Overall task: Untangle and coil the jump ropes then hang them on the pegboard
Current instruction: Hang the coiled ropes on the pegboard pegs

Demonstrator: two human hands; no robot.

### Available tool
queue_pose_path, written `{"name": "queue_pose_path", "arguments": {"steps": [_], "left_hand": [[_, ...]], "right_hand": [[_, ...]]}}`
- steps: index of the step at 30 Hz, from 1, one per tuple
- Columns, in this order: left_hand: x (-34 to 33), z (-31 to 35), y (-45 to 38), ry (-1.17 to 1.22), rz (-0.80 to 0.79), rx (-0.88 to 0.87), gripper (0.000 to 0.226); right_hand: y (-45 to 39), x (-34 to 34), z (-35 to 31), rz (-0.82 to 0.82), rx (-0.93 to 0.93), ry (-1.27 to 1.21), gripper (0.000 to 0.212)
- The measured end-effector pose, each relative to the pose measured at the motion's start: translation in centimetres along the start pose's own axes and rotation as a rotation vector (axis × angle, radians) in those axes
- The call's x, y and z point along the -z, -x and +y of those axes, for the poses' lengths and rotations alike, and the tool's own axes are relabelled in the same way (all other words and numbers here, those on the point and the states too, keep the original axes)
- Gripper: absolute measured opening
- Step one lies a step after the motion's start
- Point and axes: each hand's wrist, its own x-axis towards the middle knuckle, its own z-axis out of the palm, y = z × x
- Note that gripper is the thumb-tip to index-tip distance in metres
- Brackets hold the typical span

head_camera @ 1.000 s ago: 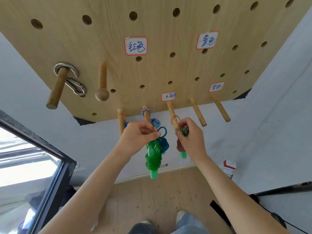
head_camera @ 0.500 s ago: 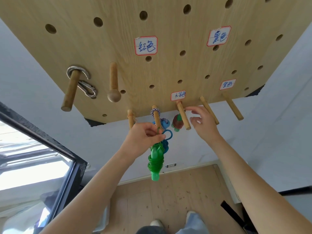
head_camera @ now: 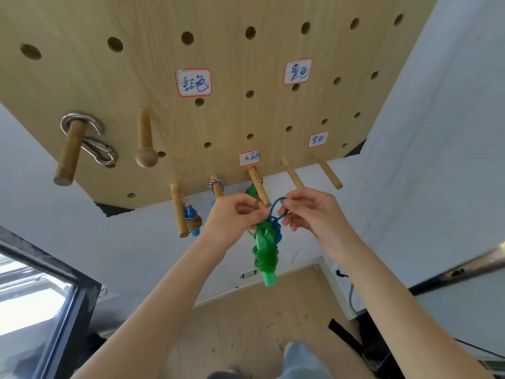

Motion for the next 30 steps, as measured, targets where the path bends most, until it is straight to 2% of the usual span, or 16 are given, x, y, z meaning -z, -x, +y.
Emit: {"name": "queue_pose_path", "arguments": {"steps": [2,4,6,9,13,18,21,25,30], "left_hand": [[-0.5,0.0,-0.1,0.056,0.038,0.021,0.008],[-1.0,-0.1,-0.3,0.076,0.069,0.037,0.009],[-1.7,0.0,-0.6,0.05,0.072,0.047,0.009],[-3.2,0.1,-1.2,-0.005,0.112,0.061,0.01],[-5.1,0.2,-1.6,-0.002,0.191,0.104,0.015],[-6.8,0.0,-1.6,0.028,0.301,0.146,0.016],[-7.5,-0.2,-1.3,0.024,0.335,0.157,0.016],[-7.9,-0.2,-1.4,0.027,0.351,0.173,0.016],[-7.8,0.0,-1.4,0.002,0.317,0.162,0.016]], "right_hand": [[-0.5,1.9,-0.1,0.025,0.009,0.062,0.006],[-1.3,3.8,-0.1,0.025,0.033,0.259,0.005],[-2.4,5.1,0.3,0.009,0.054,0.453,0.005],[-4.1,6.4,0.8,0.006,0.082,0.587,0.012],[-6.2,7.8,1.3,-0.077,0.018,0.507,0.007],[-7.6,8.1,0.7,-0.2,-0.016,0.44,0.01],[-8.4,7.8,0.3,-0.243,-0.007,0.553,0.013],[-9.6,7.3,0.3,-0.191,0.065,0.796,0.023],[-12.5,5.4,0.0,-0.073,0.16,0.844,0.014]]}}
